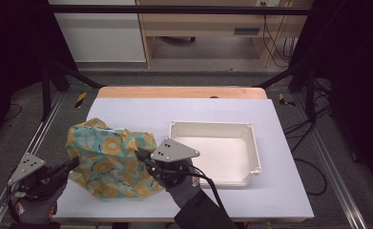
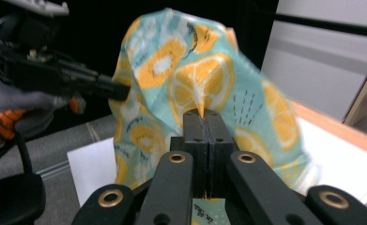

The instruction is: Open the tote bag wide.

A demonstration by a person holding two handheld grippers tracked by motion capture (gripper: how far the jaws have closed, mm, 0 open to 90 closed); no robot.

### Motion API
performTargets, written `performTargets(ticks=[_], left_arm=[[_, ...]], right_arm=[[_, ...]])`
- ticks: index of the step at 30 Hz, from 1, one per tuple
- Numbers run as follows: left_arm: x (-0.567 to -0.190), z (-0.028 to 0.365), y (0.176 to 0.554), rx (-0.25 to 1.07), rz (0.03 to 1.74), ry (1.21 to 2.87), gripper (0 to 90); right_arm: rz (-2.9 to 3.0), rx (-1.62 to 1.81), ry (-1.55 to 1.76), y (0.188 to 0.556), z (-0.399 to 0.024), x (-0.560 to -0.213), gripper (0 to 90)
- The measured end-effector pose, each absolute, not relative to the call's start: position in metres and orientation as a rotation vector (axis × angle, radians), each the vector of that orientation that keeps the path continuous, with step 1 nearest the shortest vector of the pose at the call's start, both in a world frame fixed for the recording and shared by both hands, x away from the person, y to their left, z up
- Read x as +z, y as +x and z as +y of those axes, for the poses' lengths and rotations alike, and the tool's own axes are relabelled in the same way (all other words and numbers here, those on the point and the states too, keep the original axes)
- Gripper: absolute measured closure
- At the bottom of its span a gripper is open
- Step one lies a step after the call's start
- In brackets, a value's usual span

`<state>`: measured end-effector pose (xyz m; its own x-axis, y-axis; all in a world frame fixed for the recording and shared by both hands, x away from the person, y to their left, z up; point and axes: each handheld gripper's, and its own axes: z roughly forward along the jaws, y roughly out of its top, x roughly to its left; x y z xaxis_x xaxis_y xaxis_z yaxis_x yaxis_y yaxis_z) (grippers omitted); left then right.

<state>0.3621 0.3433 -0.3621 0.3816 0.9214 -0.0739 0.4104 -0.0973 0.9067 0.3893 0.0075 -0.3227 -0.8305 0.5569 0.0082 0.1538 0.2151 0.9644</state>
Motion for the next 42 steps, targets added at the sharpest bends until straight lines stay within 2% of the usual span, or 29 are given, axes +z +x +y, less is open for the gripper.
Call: performTargets(ticks=[5, 13, 21, 23, 25, 29, 31, 35, 42], left_arm=[[-0.361, 0.343, 0.361, 0.676, 1.175, 1.675, 88.5], [-0.338, 0.346, 0.351, 0.728, 1.1, 1.61, 75.3], [-0.313, 0.339, 0.354, 0.755, 1.036, 1.577, 66.3], [-0.311, 0.335, 0.358, 0.755, 1.037, 1.585, 66.3], [-0.312, 0.333, 0.363, 0.746, 1.052, 1.593, 70.3], [-0.316, 0.331, 0.367, 0.751, 1.087, 1.611, 84.5], [-0.318, 0.332, 0.367, 0.746, 1.103, 1.617, 88.8], [-0.321, 0.334, 0.368, 0.734, 1.112, 1.625, 89.7], [-0.322, 0.332, 0.367, 0.73, 1.099, 1.638, 89.7]], right_arm=[[2.178, 1.627, 0.695, 0.394, 0.008, -0.335, 89.5], [2.184, 1.606, 0.723, 0.398, 0.006, -0.342, 89.5], [2.193, 1.597, 0.722, 0.398, 0.009, -0.346, 89.1], [2.198, 1.593, 0.719, 0.398, 0.01, -0.346, 89.0], [2.202, 1.589, 0.715, 0.398, 0.011, -0.347, 88.7], [2.198, 1.599, 0.712, 0.397, 0.011, -0.345, 86.6], [2.186, 1.609, 0.713, 0.396, 0.008, -0.343, 84.2], [2.135, 1.651, 0.712, 0.396, -0.001, -0.332, 77.1], [2.023, 1.685, 0.734, 0.406, -0.006, -0.31, 47.7]])
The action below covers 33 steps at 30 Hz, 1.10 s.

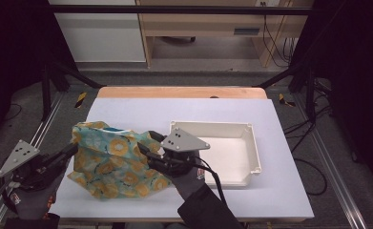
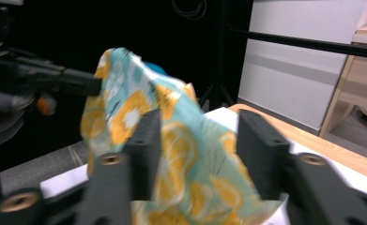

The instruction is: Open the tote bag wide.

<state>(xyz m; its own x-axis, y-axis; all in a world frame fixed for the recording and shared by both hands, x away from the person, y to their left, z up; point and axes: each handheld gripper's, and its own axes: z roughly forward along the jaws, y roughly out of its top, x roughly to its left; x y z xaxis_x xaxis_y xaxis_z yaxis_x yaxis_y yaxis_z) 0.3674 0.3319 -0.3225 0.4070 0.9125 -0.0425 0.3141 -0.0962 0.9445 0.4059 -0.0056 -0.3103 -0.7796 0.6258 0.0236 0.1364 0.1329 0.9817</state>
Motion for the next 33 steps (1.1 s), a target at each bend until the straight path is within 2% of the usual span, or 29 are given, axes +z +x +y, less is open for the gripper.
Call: performTargets(ticks=[5, 9, 10, 11, 12, 16, 26, 33], left_arm=[[-0.324, 0.331, 0.367, 0.731, 1.095, 1.638, 89.7], [-0.325, 0.331, 0.366, 0.738, 1.088, 1.639, 89.7], [-0.325, 0.331, 0.366, 0.738, 1.088, 1.639, 89.7], [-0.325, 0.332, 0.366, 0.739, 1.089, 1.639, 89.7], [-0.325, 0.332, 0.365, 0.74, 1.087, 1.636, 89.7], [-0.324, 0.331, 0.363, 0.741, 1.081, 1.631, 89.7], [-0.323, 0.33, 0.353, 0.747, 1.06, 1.633, 89.7], [-0.332, 0.333, 0.345, 0.746, 1.063, 1.648, 89.7]], right_arm=[[2.047, 1.686, 0.753, 0.416, 0.003, -0.31, 46.3], [2.092, 1.636, 0.773, 0.419, 0.009, -0.317, 63.1], [2.092, 1.636, 0.773, 0.419, 0.009, -0.317, 63.1], [2.094, 1.633, 0.771, 0.419, 0.008, -0.318, 67.5], [2.096, 1.62, 0.769, 0.418, 0.006, -0.319, 77.4], [2.096, 1.621, 0.754, 0.413, 0.0, -0.318, 86.9], [2.083, 1.66, 0.69, 0.393, -0.004, -0.313, 88.9], [2.13, 1.661, 0.693, 0.389, 0.0, -0.327, 88.8]])
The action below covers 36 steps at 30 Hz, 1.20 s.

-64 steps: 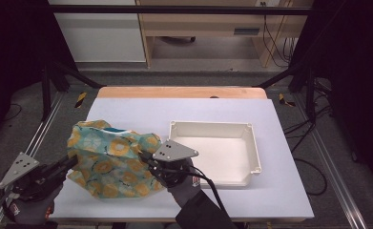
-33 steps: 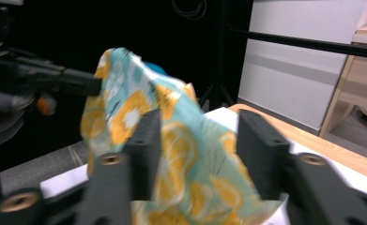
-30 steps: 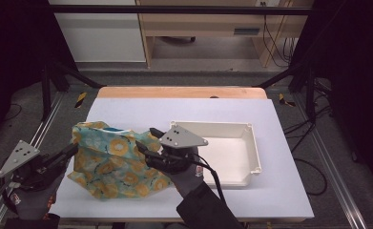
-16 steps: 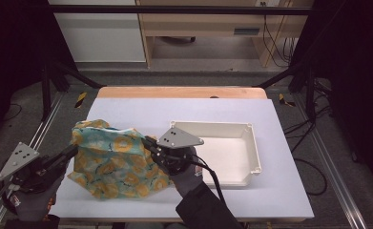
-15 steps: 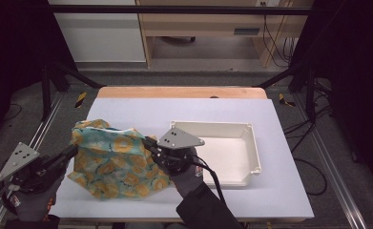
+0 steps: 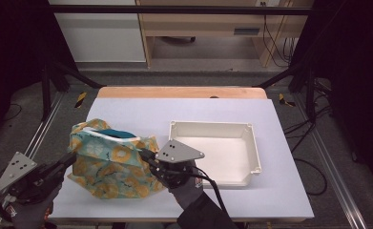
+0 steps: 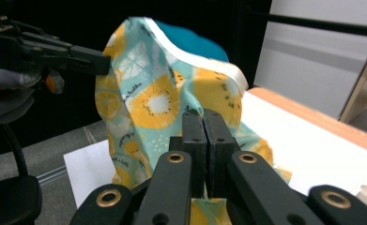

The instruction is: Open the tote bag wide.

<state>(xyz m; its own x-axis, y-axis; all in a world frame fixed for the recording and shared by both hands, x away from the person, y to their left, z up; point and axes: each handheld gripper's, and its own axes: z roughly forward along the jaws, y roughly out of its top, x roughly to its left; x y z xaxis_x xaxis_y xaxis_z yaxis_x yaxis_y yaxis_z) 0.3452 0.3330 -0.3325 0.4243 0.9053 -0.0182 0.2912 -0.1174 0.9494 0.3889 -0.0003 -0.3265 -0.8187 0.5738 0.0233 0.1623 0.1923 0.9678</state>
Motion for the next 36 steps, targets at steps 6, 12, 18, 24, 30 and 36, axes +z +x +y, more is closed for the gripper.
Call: performTargets(ticks=[6, 12, 18, 24, 30, 36], left_arm=[[-0.34, 0.331, 0.351, 0.732, 1.075, 1.677, 89.7], [-0.344, 0.329, 0.354, 0.731, 1.082, 1.69, 89.6], [-0.345, 0.33, 0.356, 0.725, 1.095, 1.692, 89.6], [-0.346, 0.331, 0.358, 0.721, 1.097, 1.696, 88.0], [-0.333, 0.334, 0.357, 0.761, 1.073, 1.655, 70.7], [-0.318, 0.336, 0.364, 0.791, 1.035, 1.634, 60.4]], right_arm=[[2.174, 1.618, 0.735, 0.396, 0.002, -0.343, 87.3], [2.142, 1.637, 0.772, 0.399, -0.003, -0.348, 63.9], [2.119, 1.629, 0.787, 0.403, -0.008, -0.353, 53.2], [2.172, 1.588, 0.819, 0.407, -0.008, -0.363, 76.7], [2.192, 1.573, 0.802, 0.406, -0.004, -0.362, 88.0], [2.195, 1.568, 0.794, 0.405, -0.004, -0.36, 88.0]])
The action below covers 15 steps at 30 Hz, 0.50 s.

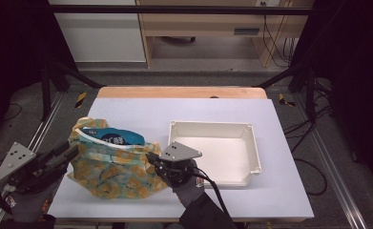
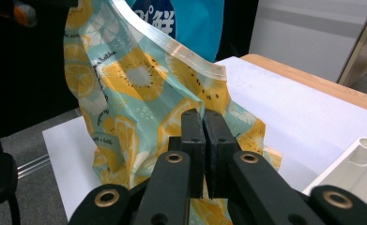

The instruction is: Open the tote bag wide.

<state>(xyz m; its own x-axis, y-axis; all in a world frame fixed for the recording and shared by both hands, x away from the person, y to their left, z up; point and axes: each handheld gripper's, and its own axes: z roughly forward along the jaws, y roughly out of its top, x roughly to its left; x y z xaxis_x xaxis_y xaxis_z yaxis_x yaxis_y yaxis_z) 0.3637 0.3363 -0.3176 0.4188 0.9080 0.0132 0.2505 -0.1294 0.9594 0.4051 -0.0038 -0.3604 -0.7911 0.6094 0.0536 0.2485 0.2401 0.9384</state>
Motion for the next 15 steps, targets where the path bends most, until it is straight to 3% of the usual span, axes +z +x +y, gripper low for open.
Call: performTargets(ticks=[7, 15], left_arm=[[-0.325, 0.337, 0.376, 0.769, 1.072, 1.676, 58.5], [-0.331, 0.336, 0.379, 0.757, 1.089, 1.688, 87.7]], right_arm=[[2.197, 1.569, 0.793, 0.406, -0.004, -0.36, 87.7], [2.199, 1.573, 0.793, 0.406, -0.002, -0.361, 87.8]])
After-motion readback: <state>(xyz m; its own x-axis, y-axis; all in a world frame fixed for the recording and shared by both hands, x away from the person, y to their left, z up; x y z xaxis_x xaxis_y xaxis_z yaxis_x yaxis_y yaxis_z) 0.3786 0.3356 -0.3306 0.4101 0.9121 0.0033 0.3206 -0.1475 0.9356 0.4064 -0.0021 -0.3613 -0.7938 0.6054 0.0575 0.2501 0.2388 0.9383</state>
